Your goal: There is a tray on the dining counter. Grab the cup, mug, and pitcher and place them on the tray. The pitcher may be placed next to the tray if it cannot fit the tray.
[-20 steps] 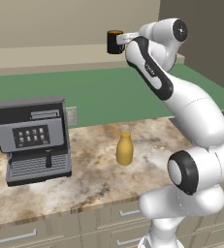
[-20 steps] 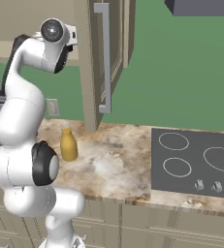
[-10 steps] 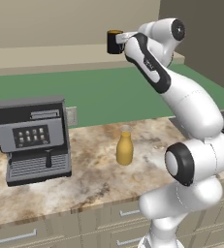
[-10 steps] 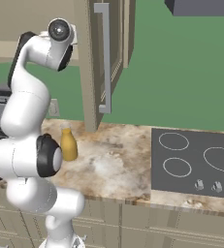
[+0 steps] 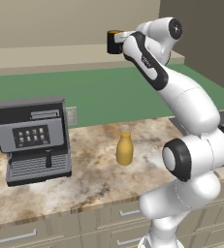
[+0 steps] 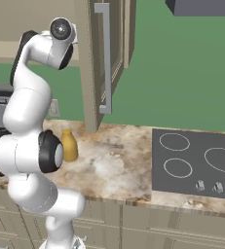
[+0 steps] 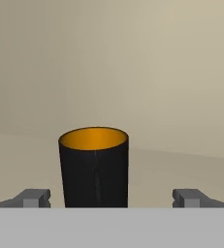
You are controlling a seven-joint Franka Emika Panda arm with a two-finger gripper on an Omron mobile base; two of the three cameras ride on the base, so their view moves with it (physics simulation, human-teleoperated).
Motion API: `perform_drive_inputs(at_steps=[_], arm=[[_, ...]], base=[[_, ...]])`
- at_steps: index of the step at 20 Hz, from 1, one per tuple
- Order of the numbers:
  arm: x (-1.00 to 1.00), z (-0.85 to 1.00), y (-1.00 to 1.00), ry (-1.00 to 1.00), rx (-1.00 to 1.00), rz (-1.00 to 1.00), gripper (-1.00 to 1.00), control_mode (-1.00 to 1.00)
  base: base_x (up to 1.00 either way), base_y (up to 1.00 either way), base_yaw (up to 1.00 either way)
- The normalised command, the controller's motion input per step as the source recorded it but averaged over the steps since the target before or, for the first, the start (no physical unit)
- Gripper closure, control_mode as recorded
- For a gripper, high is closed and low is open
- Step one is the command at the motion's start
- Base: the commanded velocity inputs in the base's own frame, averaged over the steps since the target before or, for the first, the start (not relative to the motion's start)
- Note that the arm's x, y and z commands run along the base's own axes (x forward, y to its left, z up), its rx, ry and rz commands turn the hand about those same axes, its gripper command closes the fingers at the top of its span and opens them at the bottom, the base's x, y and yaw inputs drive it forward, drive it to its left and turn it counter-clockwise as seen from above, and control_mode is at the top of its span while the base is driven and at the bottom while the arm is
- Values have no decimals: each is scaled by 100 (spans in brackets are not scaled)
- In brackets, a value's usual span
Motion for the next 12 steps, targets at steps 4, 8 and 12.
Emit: perform_drive_inputs(at_steps=[4,8,12], arm=[[1,0,6,1,0,0,-100,-100],[1,0,8,1,0,0,-100,-100],[2,-2,8,0,0,0,-100,-100]], base=[[0,0,0],[0,0,0],[0,0,0]])
